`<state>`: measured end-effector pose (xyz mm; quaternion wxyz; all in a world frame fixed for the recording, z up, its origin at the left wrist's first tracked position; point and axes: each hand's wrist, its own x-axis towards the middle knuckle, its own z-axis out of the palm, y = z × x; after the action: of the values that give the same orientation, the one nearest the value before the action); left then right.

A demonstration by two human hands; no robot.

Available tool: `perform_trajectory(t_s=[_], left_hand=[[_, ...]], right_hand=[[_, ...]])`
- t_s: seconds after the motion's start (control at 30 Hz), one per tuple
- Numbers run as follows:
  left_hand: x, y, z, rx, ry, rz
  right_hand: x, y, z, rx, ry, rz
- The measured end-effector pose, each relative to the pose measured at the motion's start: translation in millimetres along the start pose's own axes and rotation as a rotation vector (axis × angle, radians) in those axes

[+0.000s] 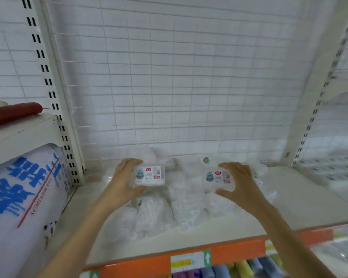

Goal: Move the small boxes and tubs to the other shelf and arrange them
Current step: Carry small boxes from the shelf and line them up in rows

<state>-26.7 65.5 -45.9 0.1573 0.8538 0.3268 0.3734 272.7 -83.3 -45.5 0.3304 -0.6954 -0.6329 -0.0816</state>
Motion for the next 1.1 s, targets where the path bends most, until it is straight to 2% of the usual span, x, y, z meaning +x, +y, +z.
perform_trajectory(t_s=[0.27, 0.47, 0.73, 0.93, 1.1], left_hand=[[15, 85, 84, -0.174, -0.171, 0.146], [16, 186, 180, -0.290, -0.291, 0.244], [-3, 324, 310, -0.386, -0.401, 0.322], [-9, 405, 384, -0.380, -0.482, 0.367], [2, 444, 438, -0.358, -0.514, 0.384]], right_hand=[[-79, 64, -73, -0.079, 0.061, 0.190], [-168, 136, -158, -0.224, 0.126, 0.381], [-304, 217, -267, -0.269, 0.199, 0.700], [-374, 263, -308, -0.287, 0.299, 0.802], [-401, 304, -325, -0.260, 0.310, 0.821]])
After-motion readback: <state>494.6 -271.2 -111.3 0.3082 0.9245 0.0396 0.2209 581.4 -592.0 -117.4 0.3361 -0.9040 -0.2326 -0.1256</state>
